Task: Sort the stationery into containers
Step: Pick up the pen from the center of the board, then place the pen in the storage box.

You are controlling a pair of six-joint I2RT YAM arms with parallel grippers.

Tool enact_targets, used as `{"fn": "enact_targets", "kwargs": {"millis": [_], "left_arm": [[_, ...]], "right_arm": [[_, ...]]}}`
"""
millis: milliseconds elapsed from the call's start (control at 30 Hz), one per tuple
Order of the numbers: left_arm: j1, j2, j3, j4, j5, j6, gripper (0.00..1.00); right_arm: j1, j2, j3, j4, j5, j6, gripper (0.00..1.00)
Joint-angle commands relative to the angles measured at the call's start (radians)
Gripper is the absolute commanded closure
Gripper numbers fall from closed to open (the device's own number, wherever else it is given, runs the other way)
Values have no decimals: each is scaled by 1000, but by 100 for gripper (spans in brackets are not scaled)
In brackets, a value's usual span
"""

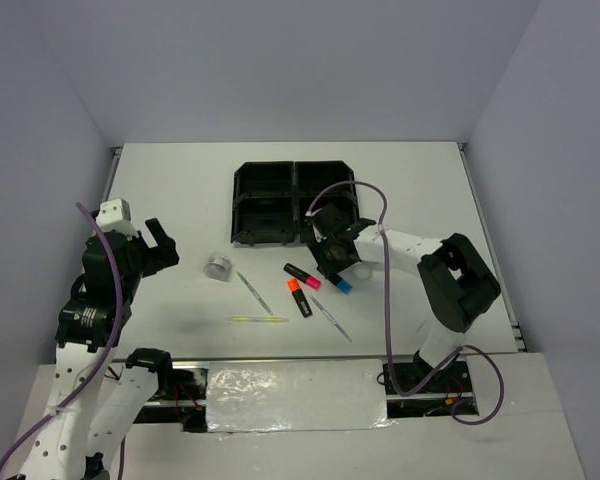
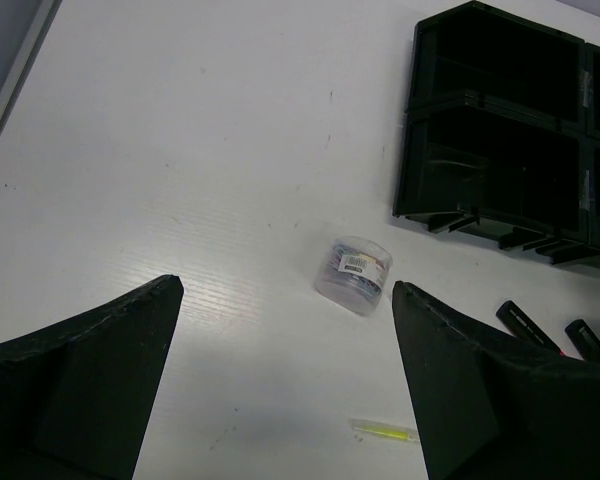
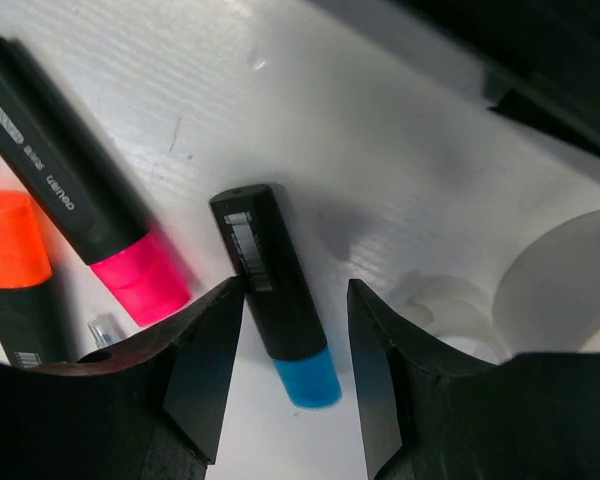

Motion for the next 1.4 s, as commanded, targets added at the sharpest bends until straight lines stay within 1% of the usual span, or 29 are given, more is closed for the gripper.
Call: {"fn": "enact_targets", "kwargs": {"millis": [0,67,167,200,267,300,333,400,467,600,700,767,800,867,900,967,1000,1033,1100,1133,1167,1300,1333,1367], "left_arm": [[-5,3,1,47,13,15,1],[-7,5,1,45,13,15,1],[-8,2,1,45,12,15,1],[-10,0,3,45,13,15,1],[-13,0,1,45,12,15,1],[-15,0,0,45,12,15,1],[-16,0,0,45,12,15,1],[-18,0,0,45,13,15,1],[-19,0,0,47,16,16,1],[-21,0,1,47,18,16,1],[-21,-3,1,47,13,16,1],[-21,-6,1,47,12,15,1],[-21,-9,0,48,13,15,1],[-21,-9,-2,51,18,16,1],[-21,-10,-2,54,27,18,1],[-21,-9,-3,56,33,19,1],[-21,-7,-3,56,33,21,1],[-21,-6,-2,56,30,19,1],[-21,-7,-2,54,27,19,1],[-21,-7,-2,53,25,19,1],[-19,-9,-2,54,27,19,1],[-19,-7,-2,56,30,21,1],[-19,-7,-2,56,31,22,1],[-19,-4,-2,57,36,23,1]], "right_arm": [[33,23,1,-18,14,-20,47],[41,42,-2,-25,10,-22,47],[47,65,0,-38,0,-19,51],[47,69,0,-42,-3,-17,57],[47,72,-2,-42,-7,-14,61],[47,68,-5,-39,-12,-14,68],[47,59,-8,-36,-20,-13,71],[48,11,-18,-27,-56,-11,81],[53,-38,-14,-34,-79,4,84],[58,-234,21,-44,-92,19,84],[46,-289,81,-41,-73,29,84],[20,-284,147,-44,-37,50,82],[9,-256,191,-38,-27,56,82],[-16,-212,247,-19,-65,23,80],[-37,-181,335,-36,-131,-56,79],[-45,-81,417,-93,-185,-167,79],[-45,-51,454,-113,-199,-277,79],[-45,-20,522,-134,-216,-324,79],[-50,71,595,-212,-196,-403,79],[-51,98,657,-247,-175,-418,80],[-53,140,682,-257,-162,-430,80],[-74,194,709,-236,-98,-441,79],[-80,201,707,-222,-98,-436,76],[-83,209,706,-213,-58,-424,71]]}}
